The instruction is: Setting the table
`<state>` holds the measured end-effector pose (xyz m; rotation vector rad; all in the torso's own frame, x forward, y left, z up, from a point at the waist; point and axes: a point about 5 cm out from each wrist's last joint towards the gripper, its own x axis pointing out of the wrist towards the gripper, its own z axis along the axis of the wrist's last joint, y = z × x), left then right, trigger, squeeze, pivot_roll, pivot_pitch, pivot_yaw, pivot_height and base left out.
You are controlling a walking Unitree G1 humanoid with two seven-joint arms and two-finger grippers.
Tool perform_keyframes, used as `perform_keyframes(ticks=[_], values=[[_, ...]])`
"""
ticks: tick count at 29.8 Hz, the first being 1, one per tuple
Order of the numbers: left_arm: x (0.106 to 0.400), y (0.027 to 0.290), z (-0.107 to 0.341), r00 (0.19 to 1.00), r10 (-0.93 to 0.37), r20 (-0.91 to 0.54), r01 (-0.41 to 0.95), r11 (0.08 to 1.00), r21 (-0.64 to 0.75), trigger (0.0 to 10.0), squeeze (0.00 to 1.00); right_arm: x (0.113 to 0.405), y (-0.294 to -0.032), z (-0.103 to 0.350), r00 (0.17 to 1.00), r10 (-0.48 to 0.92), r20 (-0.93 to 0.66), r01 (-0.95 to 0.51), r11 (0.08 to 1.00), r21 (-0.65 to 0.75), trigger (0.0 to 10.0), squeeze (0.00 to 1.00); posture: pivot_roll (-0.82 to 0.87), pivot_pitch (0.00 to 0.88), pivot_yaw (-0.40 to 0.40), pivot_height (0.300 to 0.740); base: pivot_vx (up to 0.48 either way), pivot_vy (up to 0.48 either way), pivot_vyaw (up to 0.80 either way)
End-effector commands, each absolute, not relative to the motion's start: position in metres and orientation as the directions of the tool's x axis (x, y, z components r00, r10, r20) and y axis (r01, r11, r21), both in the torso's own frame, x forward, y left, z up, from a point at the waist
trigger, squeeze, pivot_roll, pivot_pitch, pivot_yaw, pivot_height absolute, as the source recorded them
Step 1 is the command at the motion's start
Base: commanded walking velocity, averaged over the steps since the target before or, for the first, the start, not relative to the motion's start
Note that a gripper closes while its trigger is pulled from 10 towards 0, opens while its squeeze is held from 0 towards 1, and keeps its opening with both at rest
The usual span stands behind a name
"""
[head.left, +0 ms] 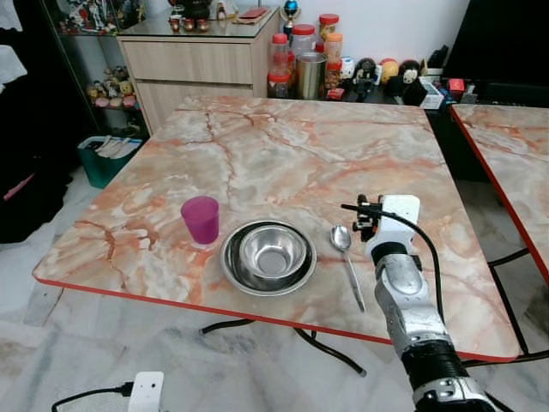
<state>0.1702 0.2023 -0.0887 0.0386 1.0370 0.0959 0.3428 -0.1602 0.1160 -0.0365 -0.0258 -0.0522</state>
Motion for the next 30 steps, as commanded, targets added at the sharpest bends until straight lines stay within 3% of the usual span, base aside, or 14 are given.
perform_keyframes(ticks=[1, 30], values=[[0.17, 0.202, -0.089, 0.511, 0.106, -0.853, -0.054, 0.994, 0.091, 10.0, 0.0, 0.344, -0.162, 0.121, 0.997, -0.057, 0.054, 0.059, 0.998, -0.029, 10.0, 0.0, 0.07, 0.0, 0.002, 0.74, 0.0, -0.48, 0.0], [0.173, 0.194, -0.088, 0.524, 0.091, -0.847, -0.033, 0.996, 0.087, 10.0, 0.0, 0.347, -0.157, 0.12, 0.999, -0.019, 0.051, 0.022, 0.998, -0.058, 10.0, 0.0, 0.06, 0.0, -0.003, 0.74, 0.0, -0.457, 0.0]])
